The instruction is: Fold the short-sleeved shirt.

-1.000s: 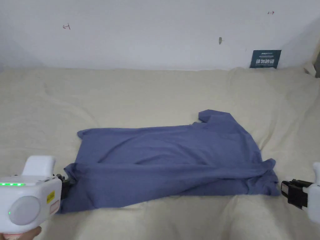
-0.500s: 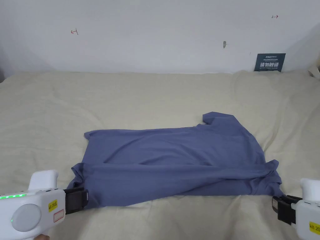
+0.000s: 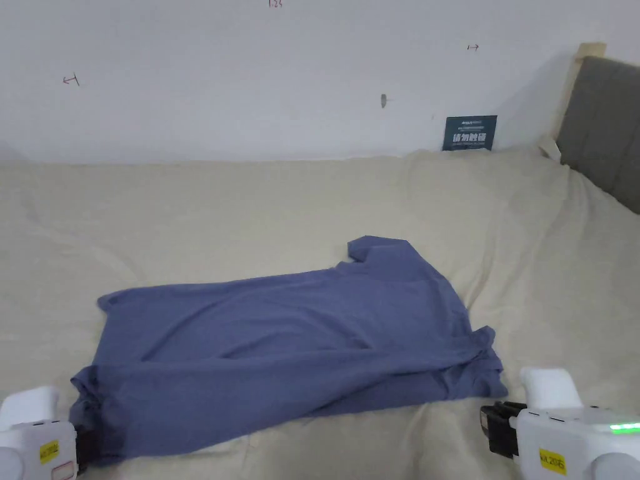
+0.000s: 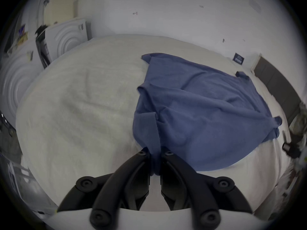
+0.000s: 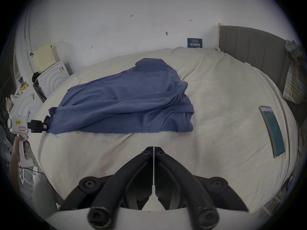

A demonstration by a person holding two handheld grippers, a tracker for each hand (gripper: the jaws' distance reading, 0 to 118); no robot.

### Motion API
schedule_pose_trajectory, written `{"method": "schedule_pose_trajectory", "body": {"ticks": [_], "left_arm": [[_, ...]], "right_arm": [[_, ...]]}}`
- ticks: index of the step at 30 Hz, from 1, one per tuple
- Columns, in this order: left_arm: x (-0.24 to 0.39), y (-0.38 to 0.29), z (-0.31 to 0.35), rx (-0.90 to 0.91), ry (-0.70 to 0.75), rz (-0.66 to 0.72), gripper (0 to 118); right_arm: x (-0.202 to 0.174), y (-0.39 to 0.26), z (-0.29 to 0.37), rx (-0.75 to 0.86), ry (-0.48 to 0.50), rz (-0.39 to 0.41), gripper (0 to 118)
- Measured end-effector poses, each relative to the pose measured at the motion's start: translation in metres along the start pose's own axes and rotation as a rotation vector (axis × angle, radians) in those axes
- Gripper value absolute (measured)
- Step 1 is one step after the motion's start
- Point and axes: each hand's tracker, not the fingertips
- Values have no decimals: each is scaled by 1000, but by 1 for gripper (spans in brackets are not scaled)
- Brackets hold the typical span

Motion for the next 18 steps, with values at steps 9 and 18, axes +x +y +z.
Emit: {"method": "schedule_pose_trajectory", "body": {"ticks": [9, 18], "left_arm": [[8, 14, 7, 36, 17, -25, 10], [8, 22, 0, 26, 32, -32, 10]], "right_arm": [[23, 31, -39, -4, -60, 43, 90], [14, 38, -84, -88, -37, 65, 60]]}}
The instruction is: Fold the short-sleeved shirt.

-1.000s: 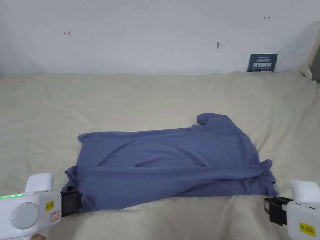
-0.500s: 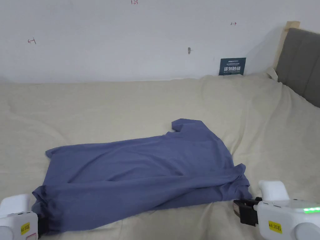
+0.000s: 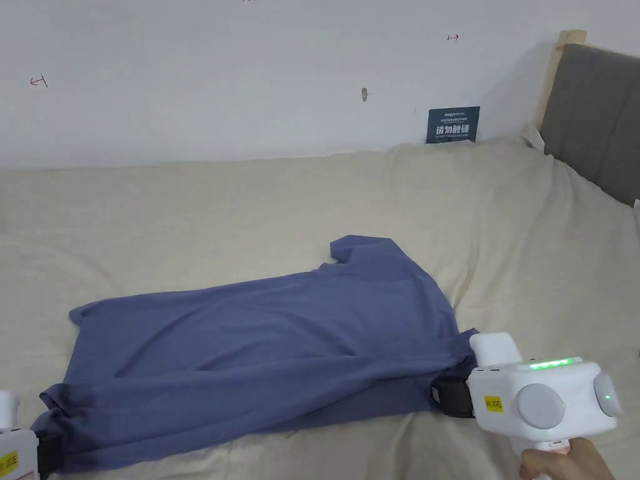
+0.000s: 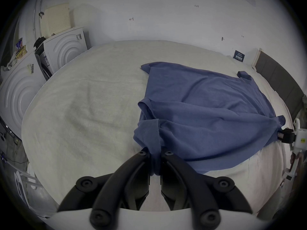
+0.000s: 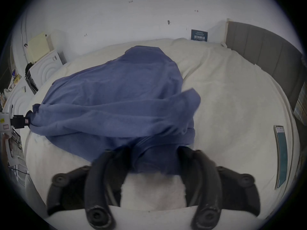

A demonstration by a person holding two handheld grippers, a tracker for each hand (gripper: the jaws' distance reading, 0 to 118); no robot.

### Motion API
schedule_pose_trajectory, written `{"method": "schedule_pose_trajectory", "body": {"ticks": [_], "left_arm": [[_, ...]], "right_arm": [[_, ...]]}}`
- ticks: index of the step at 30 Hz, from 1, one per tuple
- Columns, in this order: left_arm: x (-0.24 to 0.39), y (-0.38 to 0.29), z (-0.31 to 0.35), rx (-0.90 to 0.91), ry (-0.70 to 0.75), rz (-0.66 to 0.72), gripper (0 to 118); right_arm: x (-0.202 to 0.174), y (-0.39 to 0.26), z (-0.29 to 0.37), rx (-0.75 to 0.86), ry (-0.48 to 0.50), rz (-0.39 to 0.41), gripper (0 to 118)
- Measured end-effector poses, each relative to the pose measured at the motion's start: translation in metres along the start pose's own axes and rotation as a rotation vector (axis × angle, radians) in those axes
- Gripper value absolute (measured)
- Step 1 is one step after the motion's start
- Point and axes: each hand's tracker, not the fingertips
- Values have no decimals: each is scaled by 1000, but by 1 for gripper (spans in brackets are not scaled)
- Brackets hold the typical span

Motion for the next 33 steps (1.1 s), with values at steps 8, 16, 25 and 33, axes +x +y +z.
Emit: {"method": "schedule_pose_trajectory", "body": {"ticks": [8, 16, 25, 33], "left_arm": [[1, 0, 16, 1, 8, -29, 10], [-7, -23, 52, 26, 17, -61, 10], [-1, -85, 106, 23, 14, -75, 10], [-13, -108, 93, 20, -45, -38, 93]], "right_arm": [[-1, 5, 21, 19, 22, -61, 8], [1, -1, 76, 21, 19, -37, 8], [6, -75, 121, -58, 11, -17, 8], [6, -101, 121, -51, -13, -54, 83]]}}
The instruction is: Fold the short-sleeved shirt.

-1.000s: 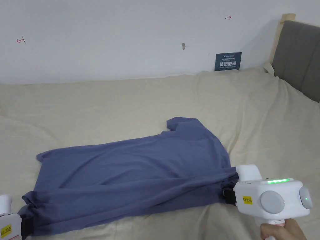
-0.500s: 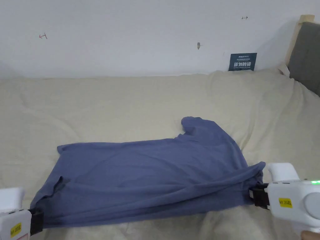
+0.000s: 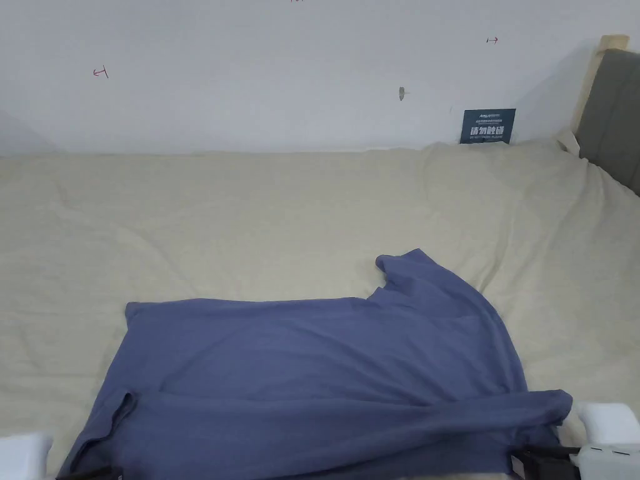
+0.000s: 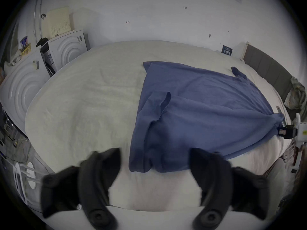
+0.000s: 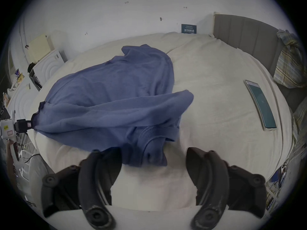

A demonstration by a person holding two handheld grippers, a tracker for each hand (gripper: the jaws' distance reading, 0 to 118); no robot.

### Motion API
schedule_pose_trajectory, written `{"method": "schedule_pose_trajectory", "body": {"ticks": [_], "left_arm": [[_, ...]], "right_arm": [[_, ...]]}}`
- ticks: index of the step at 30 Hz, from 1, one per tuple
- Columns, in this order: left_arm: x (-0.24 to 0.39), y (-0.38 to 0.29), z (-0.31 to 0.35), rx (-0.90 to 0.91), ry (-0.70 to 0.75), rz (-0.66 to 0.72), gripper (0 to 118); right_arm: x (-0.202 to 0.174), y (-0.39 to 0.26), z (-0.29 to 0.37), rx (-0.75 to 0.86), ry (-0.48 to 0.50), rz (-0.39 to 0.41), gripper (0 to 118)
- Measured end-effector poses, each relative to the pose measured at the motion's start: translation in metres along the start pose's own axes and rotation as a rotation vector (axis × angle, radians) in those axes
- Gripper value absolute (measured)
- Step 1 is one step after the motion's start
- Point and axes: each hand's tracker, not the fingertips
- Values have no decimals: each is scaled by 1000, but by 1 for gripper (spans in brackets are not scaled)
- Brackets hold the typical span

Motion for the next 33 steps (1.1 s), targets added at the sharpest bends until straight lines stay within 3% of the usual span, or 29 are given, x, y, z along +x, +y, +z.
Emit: {"method": "schedule_pose_trajectory", "body": {"ticks": [1, 7, 8, 9, 10, 11, 14, 18, 21, 26, 27, 28, 29, 30, 31, 33], "left_arm": [[-1, 1, 3, 14, -23, 9, 98], [-3, 25, 20, 78, -79, 50, 95], [2, 37, 31, 88, -91, 47, 81], [5, 43, 34, 116, -104, 37, 60], [10, 51, 35, 130, -106, 28, 32], [13, 58, 34, 137, -118, 25, 7], [21, 75, 27, 209, -94, -19, 2], [37, 112, 13, 202, -61, -92, 0], [37, 136, -9, 200, -54, -88, 0], [41, 160, -35, 195, -65, -63, 0], [42, 164, -41, 189, -63, -61, 0], [42, 170, -48, 185, -62, -63, 0], [42, 174, -53, 178, -63, -66, 0], [41, 178, -59, 169, -66, -64, 0], [41, 180, -64, 162, -67, -66, 0], [39, 181, -73, 164, -62, -60, 0]], "right_arm": [[0, 0, 3, 1, 2, -3, 83], [-1, 17, 30, 64, 12, -25, 77], [-2, 23, 33, 78, 36, -48, 64], [-2, 29, 34, 80, 74, -61, 43], [-4, 36, 34, 77, 85, -56, 19], [-8, 42, 34, 79, 74, -51, 10], [-14, 66, 32, 117, 60, -17, 0], [-14, 118, 36, 166, 91, -25, 0], [-13, 161, 18, 195, 18, 19, 0], [-1, 219, -39, 121, 63, -27, 0], [0, 228, -53, 112, 41, -21, 2], [0, 234, -65, 102, 35, -17, 18], [2, 239, -80, 82, 23, -7, 61], [2, 243, -97, 45, -4, -19, 89], [4, 246, -114, 16, -18, -17, 97], [6, 251, -142, -54, -39, -22, 96]]}}
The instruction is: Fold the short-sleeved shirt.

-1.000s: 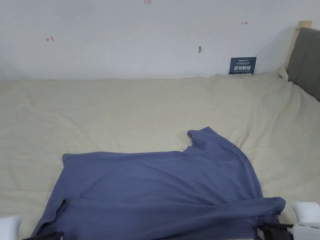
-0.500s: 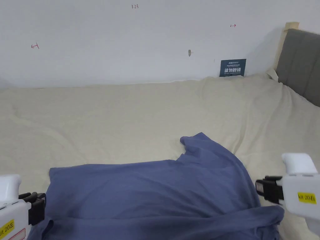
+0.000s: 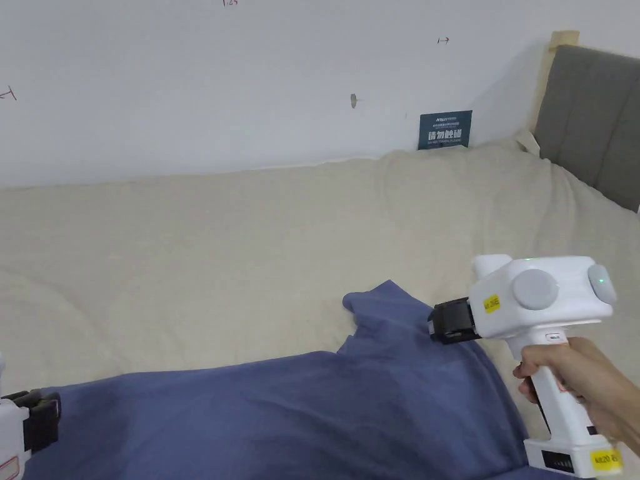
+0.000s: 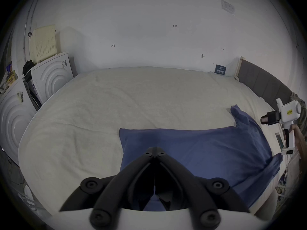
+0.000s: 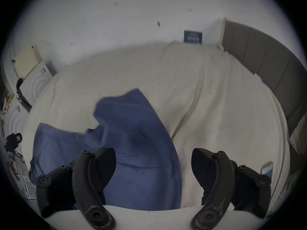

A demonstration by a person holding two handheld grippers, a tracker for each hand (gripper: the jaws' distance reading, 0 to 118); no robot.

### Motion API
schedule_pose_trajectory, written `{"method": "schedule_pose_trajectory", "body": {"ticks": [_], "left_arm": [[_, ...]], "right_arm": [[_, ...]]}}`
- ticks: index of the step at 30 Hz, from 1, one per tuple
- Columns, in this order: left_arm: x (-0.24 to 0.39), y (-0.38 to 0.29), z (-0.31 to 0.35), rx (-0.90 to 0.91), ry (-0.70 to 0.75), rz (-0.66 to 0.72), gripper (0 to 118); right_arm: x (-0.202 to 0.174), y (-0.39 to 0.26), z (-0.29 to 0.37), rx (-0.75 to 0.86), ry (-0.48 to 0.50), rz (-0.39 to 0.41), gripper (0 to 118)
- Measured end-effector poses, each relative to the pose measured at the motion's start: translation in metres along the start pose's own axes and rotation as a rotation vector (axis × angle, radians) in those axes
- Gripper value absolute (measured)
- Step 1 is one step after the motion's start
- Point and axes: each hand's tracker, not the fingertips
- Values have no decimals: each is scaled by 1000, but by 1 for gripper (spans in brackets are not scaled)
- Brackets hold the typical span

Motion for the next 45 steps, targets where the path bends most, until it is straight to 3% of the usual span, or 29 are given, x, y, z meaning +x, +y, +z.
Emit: {"method": "schedule_pose_trajectory", "body": {"ticks": [4, 7, 9, 10, 12, 13, 16, 19, 20, 21, 22, 23, 24, 26, 35, 37, 38, 39, 40, 41, 42, 45], "left_arm": [[-7, 4, -12, -22, 11, 16, 0], [-14, 2, -20, -32, 22, 15, 0], [-18, 2, -26, -41, 25, 22, 0], [-20, 3, -28, -44, 28, 25, 0], [-18, 2, -30, -47, 30, 30, 0], [-20, 3, -31, -48, 31, 33, 0], [-28, 12, -39, -54, 41, 45, 0], [-32, 20, -41, -51, 101, 48, 1], [-36, 25, -43, -51, 118, 52, 7], [-40, 30, -47, -51, 113, 56, 21], [-45, 36, -51, -59, 118, 55, 42], [-49, 39, -57, -71, 122, 55, 74], [-55, 44, -66, -107, 116, 50, 89], [-63, 51, -79, -146, 97, 51, 98], [-69, 54, -156, -274, 65, 95, 97], [-62, 49, -171, -371, 47, 98, 79], [-58, 45, -178, -405, 46, 92, 78], [-58, 42, -187, -388, 132, 34, 70], [-54, 44, -179, -341, 120, 31, 53], [-52, 47, -174, -343, 104, 39, 16], [-51, 50, -171, -339, 91, 30, 2], [-44, 52, -170, -334, 97, 23, 2]], "right_arm": [[-4, 4, -38, -65, -45, 43, 96], [-1, 5, -57, -102, -94, 46, 82], [3, 5, -57, -105, -67, 19, 80], [4, 7, -54, -107, -62, 16, 70], [4, 9, -44, -85, -92, 23, 19], [6, 9, -39, -79, -96, 21, 1], [19, 12, -35, -90, -18, -84, 0], [21, 12, -32, -82, -14, -111, 0], [19, 12, -31, -80, -18, -110, 0], [12, 12, -23, -77, -22, -107, 0], [8, 12, -21, -70, -25, -83, 0], [6, 11, -20, -66, -30, -63, 0], [5, 12, -20, -64, -33, -45, 0], [4, 13, -20, -64, -30, -35, 0], [-1, 17, -23, -65, -24, -39, 0], [1, 18, -25, -65, -25, -43, 0], [1, 18, -25, -67, -25, -51, 0], [1, 18, -25, -68, -22, -52, 0], [1, 18, -25, -68, -22, -54, 0], [2, 18, -25, -67, -22, -54, 0], [1, 18, -23, -66, -21, -54, 0], [1, 20, -16, -55, -12, -60, 0]]}}
